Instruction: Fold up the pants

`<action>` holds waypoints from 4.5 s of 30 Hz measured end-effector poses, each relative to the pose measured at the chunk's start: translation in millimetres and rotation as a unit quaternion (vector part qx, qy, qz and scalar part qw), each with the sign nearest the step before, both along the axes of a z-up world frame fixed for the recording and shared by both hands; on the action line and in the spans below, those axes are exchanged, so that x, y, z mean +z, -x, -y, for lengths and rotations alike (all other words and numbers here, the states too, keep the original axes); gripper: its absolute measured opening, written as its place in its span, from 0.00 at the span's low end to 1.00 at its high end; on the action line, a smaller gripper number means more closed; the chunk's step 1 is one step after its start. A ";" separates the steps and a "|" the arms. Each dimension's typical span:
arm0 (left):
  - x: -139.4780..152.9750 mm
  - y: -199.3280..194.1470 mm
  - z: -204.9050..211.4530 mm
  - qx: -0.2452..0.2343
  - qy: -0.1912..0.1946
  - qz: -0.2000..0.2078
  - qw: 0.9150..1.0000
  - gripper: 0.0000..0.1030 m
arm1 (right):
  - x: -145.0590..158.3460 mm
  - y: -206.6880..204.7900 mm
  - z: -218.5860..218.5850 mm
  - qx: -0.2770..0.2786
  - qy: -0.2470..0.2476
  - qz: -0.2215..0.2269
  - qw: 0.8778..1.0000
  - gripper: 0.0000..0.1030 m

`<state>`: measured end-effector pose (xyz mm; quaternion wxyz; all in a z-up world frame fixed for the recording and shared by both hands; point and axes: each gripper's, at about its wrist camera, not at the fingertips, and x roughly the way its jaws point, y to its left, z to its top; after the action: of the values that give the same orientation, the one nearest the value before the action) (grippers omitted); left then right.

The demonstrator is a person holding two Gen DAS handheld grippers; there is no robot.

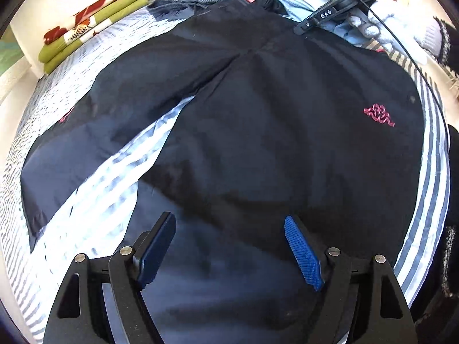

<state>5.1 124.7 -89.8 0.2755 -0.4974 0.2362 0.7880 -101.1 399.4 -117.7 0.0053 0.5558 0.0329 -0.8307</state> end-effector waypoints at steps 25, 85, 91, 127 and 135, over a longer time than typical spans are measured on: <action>-18.0 -2.9 -9.0 -0.002 -0.022 0.021 1.000 0.79 | 5.0 -35.8 2.2 -0.015 -0.005 -0.006 1.000 0.15; -23.9 12.9 -9.0 -0.008 -0.033 0.026 0.999 0.80 | 0.6 2.5 -9.3 0.003 0.028 0.061 0.998 0.01; -25.8 14.7 -6.4 -0.006 -0.035 0.025 0.999 0.80 | 10.7 -14.0 -13.6 0.010 0.047 0.058 0.997 0.01; 13.8 -177.5 221.0 0.366 -0.059 0.009 0.929 0.80 | -12.8 -208.5 -17.0 -0.163 0.200 -0.031 0.966 0.46; -15.7 -212.1 161.1 0.153 0.163 -0.056 0.973 0.71 | 26.7 -226.0 31.4 -0.036 0.052 -0.060 0.996 0.46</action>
<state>217.2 -36.4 -105.5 0.0530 -0.5207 0.2975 0.7985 124.9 368.0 -91.0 0.0022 0.5047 -0.0303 -0.8628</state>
